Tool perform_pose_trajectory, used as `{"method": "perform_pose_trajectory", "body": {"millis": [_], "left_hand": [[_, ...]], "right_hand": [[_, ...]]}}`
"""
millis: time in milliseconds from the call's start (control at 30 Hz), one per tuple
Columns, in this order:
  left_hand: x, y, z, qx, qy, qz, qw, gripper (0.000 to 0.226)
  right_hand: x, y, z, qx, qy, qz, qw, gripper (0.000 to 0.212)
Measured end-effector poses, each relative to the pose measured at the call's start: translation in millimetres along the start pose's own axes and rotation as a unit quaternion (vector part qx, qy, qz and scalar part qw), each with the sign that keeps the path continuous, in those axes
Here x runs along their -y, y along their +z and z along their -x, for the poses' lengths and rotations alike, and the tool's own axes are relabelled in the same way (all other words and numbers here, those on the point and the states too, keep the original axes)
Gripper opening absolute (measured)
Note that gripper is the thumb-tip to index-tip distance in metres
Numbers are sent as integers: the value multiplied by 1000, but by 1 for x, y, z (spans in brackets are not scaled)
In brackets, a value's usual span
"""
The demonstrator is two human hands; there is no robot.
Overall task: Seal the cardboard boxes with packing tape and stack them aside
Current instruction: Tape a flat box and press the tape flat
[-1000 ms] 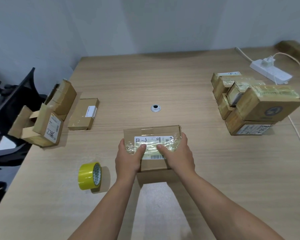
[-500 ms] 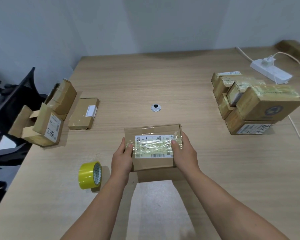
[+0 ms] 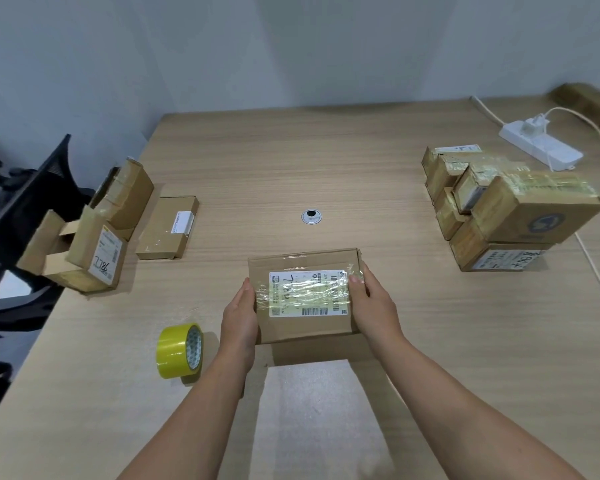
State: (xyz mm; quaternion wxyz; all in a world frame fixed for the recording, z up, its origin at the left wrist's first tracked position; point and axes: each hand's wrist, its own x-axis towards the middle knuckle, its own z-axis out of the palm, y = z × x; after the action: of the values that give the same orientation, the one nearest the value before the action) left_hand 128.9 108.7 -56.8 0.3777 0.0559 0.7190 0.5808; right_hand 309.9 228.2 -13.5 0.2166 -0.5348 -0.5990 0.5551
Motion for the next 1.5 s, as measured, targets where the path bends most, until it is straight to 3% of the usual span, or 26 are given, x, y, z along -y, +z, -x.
{"method": "perform_pose_trajectory", "body": {"millis": [133, 233, 367, 500, 600, 867, 1000, 1100, 1167, 1300, 1500], "left_hand": [[-1, 6, 12, 22, 72, -146, 986, 106], [-1, 6, 12, 30, 97, -193, 976, 107], [-2, -1, 5, 66, 84, -179, 978, 108], [-3, -7, 3, 109, 36, -93, 989, 81], [0, -10, -2, 125, 0, -46, 991, 76], [-3, -12, 2, 116, -42, 47, 991, 58], [-1, -12, 4, 87, -64, 112, 988, 51], [-4, -6, 8, 57, -54, 66, 995, 58], [-8, 3, 15, 20, -24, -26, 999, 72], [-10, 18, 28, -38, 50, -124, 990, 53], [-13, 17, 23, -62, 59, -103, 991, 46]], "right_hand": [[5, 7, 3, 23, -5, 75, 997, 104], [5, 7, 1, 34, -17, 101, 994, 119], [-7, 5, -7, 46, -28, 98, 994, 111], [-15, 1, -11, 70, -22, 73, 995, 95], [-21, -3, -13, 101, -20, 46, 994, 90], [-29, -11, -28, 159, 45, -116, 979, 71], [-25, -13, -31, 149, 80, -158, 973, 62], [-11, -10, -20, 97, 92, -134, 982, 57], [-1, -5, -10, 64, 78, -41, 994, 64], [6, 7, 0, 3, 26, 117, 993, 85], [2, 6, -3, -5, -9, 76, 997, 57]]}}
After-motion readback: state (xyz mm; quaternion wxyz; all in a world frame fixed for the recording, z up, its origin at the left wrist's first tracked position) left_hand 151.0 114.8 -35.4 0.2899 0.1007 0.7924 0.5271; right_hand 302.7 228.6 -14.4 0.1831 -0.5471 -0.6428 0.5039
